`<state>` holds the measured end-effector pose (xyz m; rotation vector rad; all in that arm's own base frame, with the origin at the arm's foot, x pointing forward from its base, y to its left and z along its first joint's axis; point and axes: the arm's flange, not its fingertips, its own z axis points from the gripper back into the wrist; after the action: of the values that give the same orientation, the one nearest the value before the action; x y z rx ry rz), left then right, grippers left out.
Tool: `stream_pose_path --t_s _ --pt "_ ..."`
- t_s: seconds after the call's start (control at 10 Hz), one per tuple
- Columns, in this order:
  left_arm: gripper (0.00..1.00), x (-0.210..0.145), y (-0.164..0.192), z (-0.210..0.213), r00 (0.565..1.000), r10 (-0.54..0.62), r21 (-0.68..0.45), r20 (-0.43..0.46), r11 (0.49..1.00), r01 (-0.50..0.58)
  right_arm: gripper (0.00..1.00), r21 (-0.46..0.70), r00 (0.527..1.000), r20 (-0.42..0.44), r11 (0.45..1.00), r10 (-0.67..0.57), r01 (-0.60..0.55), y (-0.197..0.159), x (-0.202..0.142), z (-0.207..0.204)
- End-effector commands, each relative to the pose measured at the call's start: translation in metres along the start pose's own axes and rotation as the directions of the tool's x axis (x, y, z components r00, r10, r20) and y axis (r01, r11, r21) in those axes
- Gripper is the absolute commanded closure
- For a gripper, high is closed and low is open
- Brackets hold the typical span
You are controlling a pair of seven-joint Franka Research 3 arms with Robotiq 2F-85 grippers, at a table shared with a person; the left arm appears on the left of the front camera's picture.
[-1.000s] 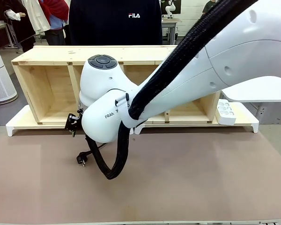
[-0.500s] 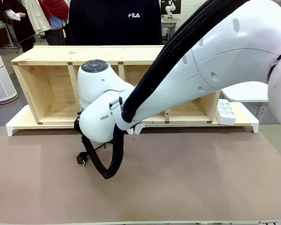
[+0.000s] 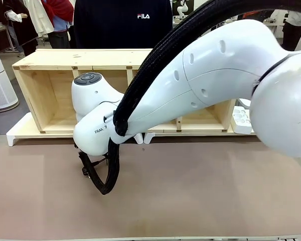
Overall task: Perform cable management.
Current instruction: When the cord part of the Power Cable appears at the lower middle area of the table and stops, grasp the cord part of the Power Cable.
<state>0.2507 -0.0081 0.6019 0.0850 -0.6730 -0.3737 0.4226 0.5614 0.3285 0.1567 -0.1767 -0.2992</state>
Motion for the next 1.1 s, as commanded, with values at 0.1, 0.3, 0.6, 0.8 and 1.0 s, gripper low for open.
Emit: stream_pose_path --t_s 0.1,0.3,0.6,0.8,1.0 --pt "0.00 -0.0003 0.0009 0.0001 1.000 0.002 -0.001 0.001 1.000 -0.002 0.00 -0.019 1.000 0.001 0.999 0.025 -0.025 0.0112 0.0132 -0.0119" --pt "0.00 -0.0003 0.0009 0.0001 1.000 0.002 -0.001 0.001 1.000 -0.002 0.00 -0.006 0.999 -0.014 0.999 0.043 -0.043 0.0162 0.0161 -0.0155" --pt "0.00 -0.0003 0.0009 0.0001 1.000 0.002 -0.001 0.001 1.000 -0.002 0.02 -0.024 0.998 -0.025 0.998 0.057 -0.057 0.0173 0.0154 -0.0136" --pt "0.00 -0.0003 0.0009 0.0001 1.000 0.002 -0.001 0.001 1.000 -0.002 0.18 -0.033 0.998 -0.038 0.998 0.052 -0.053 0.0169 0.0133 -0.0138" --pt "0.00 -0.0003 0.0009 0.0001 1.000 0.002 -0.001 0.001 1.000 -0.002 0.24 -0.032 0.998 -0.060 0.999 0.017 -0.019 0.0178 0.0125 -0.0157"
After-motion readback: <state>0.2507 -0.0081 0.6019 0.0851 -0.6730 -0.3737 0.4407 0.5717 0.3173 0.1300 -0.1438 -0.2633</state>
